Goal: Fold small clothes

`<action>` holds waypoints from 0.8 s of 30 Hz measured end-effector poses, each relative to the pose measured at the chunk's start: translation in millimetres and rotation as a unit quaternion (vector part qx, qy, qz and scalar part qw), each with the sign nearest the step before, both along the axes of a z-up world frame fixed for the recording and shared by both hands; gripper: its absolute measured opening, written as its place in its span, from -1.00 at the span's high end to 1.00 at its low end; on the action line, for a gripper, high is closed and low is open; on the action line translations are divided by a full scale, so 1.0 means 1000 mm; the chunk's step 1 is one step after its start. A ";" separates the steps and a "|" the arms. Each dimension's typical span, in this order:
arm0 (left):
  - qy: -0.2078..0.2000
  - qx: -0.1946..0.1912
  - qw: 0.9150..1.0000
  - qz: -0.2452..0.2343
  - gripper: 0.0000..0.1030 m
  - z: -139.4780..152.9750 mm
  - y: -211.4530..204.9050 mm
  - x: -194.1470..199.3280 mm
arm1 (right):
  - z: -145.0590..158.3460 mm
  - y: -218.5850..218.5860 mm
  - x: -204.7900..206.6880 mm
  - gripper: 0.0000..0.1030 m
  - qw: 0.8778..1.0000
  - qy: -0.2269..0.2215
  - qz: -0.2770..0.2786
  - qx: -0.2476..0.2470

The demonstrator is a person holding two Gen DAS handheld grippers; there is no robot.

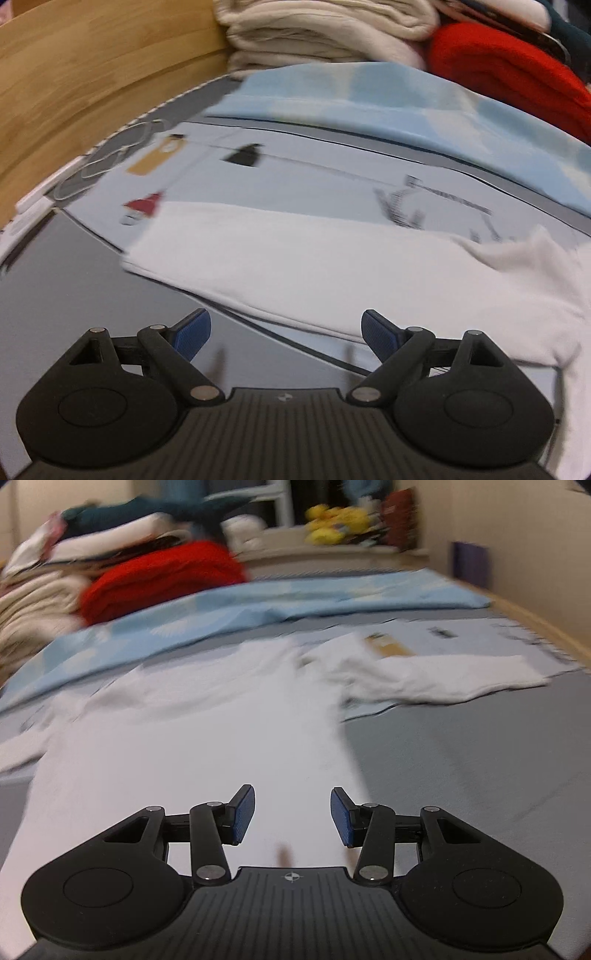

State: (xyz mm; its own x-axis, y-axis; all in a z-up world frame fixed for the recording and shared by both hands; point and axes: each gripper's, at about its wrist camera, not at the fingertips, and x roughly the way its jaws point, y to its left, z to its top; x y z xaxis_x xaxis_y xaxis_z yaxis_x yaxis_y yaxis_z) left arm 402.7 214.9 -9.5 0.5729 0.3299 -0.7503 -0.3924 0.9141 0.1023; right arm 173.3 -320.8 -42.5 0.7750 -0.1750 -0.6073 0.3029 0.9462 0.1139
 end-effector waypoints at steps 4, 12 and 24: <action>-0.017 -0.067 0.998 -0.011 -0.79 -0.027 -0.032 -0.009 | 0.015 -0.063 0.017 0.02 0.996 -0.021 -0.075 0.042; 0.003 0.009 0.996 -0.093 -0.79 -0.033 -0.072 -0.004 | -0.009 -0.225 0.079 0.02 0.971 -0.018 -0.237 0.030; -0.027 0.089 0.993 -0.068 -0.79 -0.039 -0.093 0.031 | -0.078 -0.249 0.205 0.30 0.975 0.069 -0.185 -0.105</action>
State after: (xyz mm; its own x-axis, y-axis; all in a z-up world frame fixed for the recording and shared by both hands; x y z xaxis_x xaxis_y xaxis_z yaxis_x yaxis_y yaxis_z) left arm 434.2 121.7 -48.5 0.6588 0.3707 -0.6546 -0.2750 0.9286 0.2492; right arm 377.9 -570.0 -120.2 0.5488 -0.5585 -0.6220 0.6270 0.7671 -0.1356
